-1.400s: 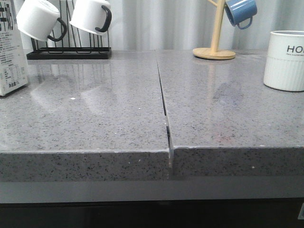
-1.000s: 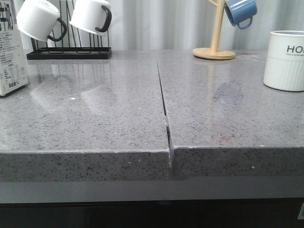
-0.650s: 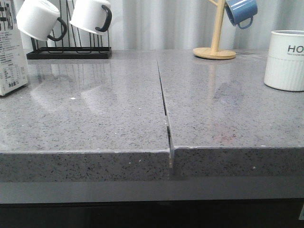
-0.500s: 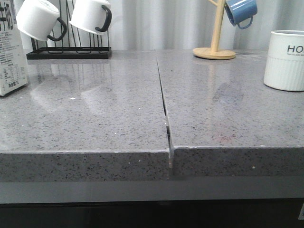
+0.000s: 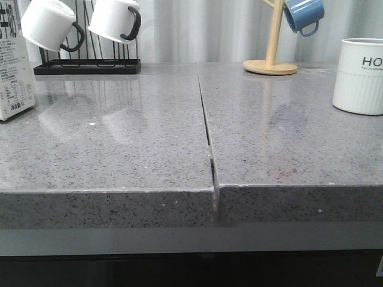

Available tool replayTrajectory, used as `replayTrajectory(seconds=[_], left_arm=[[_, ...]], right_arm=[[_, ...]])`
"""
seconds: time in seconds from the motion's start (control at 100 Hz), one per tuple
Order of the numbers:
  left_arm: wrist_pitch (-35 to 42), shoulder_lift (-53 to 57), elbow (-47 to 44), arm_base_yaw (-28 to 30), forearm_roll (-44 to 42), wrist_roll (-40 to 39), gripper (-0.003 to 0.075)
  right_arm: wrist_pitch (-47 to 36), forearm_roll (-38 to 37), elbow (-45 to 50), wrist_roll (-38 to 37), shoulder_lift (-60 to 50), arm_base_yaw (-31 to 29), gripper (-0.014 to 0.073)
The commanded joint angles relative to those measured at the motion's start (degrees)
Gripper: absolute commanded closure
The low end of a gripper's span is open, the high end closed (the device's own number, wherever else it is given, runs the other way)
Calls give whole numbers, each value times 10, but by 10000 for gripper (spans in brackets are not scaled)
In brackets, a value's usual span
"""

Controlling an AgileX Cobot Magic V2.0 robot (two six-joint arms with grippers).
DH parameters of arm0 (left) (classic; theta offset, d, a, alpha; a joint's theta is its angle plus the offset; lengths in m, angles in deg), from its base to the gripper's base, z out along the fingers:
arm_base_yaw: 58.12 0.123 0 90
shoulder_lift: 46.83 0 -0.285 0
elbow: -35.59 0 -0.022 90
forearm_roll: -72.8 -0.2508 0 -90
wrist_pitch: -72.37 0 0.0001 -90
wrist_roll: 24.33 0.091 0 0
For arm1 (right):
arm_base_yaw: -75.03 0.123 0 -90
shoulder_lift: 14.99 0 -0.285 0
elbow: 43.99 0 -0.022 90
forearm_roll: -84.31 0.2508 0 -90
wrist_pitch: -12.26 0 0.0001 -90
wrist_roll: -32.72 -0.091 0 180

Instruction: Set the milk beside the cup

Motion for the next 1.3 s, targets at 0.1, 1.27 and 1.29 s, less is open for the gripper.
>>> replayTrajectory(seconds=[0.1, 1.27, 1.29], left_arm=[[46, 19, -23, -2, 5, -2, 741], [46, 19, -23, -1, 5, -2, 741], [46, 19, -23, -1, 5, -2, 741]], right_arm=[[-213, 0, -23, 8, 112, -4, 180], [-450, 24, -205, 27, 554, -58, 180], [-450, 24, -211, 27, 559, -58, 180]])
